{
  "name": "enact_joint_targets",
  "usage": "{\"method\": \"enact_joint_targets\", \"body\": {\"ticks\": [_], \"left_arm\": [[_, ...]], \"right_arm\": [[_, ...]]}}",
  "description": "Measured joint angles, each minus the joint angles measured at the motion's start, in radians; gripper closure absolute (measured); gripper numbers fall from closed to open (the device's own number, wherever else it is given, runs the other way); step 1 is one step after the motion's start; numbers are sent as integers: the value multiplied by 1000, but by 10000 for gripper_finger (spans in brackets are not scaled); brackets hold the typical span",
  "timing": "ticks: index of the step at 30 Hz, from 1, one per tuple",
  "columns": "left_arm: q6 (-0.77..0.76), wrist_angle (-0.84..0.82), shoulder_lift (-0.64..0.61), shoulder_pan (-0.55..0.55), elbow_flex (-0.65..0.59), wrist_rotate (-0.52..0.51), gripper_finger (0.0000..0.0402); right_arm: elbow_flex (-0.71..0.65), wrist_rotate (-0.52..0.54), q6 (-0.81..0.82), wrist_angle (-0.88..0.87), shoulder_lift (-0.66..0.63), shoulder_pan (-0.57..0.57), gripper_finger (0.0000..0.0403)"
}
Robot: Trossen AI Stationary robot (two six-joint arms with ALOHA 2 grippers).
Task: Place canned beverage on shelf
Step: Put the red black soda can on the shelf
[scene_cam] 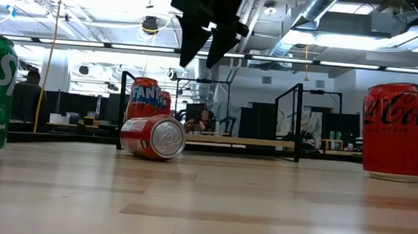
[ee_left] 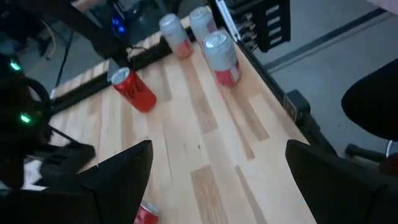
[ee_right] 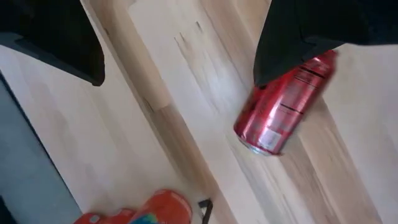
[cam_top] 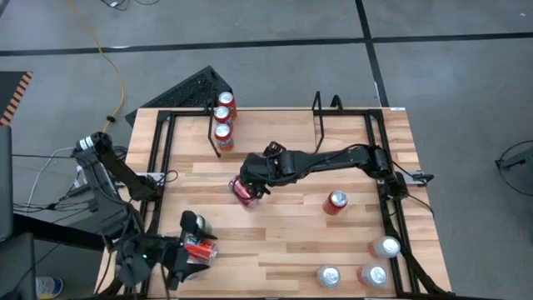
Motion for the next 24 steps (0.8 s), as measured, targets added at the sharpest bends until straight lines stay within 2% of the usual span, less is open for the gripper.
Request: {"method": "enact_joint_targets", "body": {"ticks": [6,9,12,17,21,24], "left_arm": [[-34,6,-32,-1,-13,-53,46],[29,60,-53,35,-21,-3,46],[134,116,-63,90,-21,134,46],[207,133,-58,226,-21,464,46],[191,109,-53,324,-21,682,46],[200,90,-53,366,-22,765,46]], "right_arm": [[1,-75,-58,-14,-3,31,19],[1,-75,-74,-13,-4,43,19],[1,-75,-74,-14,-4,42,19],[1,-78,-12,-37,-4,50,19],[1,-80,61,-170,-23,89,19],[2,-79,123,-292,-26,124,19]]}}
